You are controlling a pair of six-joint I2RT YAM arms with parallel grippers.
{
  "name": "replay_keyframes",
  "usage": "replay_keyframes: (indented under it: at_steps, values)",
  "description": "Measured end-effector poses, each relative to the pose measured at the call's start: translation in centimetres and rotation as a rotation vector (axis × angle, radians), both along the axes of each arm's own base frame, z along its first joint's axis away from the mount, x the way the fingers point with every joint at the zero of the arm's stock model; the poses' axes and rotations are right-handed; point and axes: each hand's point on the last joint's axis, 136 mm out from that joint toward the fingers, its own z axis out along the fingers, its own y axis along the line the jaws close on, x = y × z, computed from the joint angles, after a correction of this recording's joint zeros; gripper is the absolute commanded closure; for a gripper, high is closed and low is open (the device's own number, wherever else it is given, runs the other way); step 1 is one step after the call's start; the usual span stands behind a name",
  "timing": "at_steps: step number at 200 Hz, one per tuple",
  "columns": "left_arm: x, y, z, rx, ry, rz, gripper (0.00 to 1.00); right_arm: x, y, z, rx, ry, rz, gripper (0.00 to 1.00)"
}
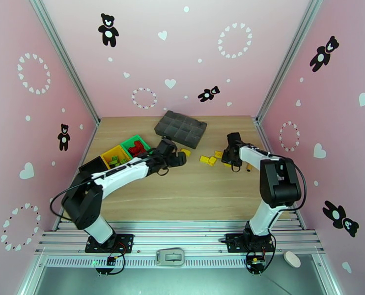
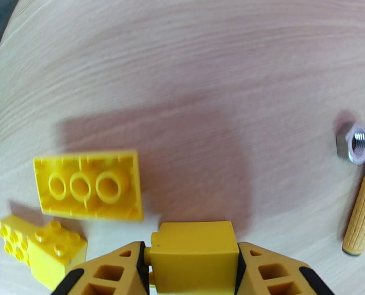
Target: Sort the legos into containers by color
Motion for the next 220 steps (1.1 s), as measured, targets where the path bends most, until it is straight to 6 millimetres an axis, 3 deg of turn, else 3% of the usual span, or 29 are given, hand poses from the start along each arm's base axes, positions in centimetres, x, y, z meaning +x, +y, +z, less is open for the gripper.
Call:
replay_keyframes:
  at_steps: [23,45,154,188,220]
  values:
    - [0.5,3.1,1.0,0.01,-0.012,0.07,0.02,-0.3,1.9,1.5,0.022,-0.036,0.048,0.65]
    - [0.8,6.3,1.7,0.015,-0.018,0.139,0.01,-0.6,5.8,3.1,0.049,-0.08,0.147,0.65]
    - [-0.1,27.4,2.2,-0.036,0.008,0.676,0.01,-4.9,33.2,9.8,0.304,-0.183,0.741,0.67]
    - [-0.6,32.0,2.5,-0.094,0.008,0.798,0.02,-7.3,40.3,10.7,0.399,-0.178,0.877,0.67]
    - [-1.4,35.4,2.4,-0.146,0.016,0.897,0.01,-9.0,45.4,11.5,0.493,-0.179,0.961,0.66]
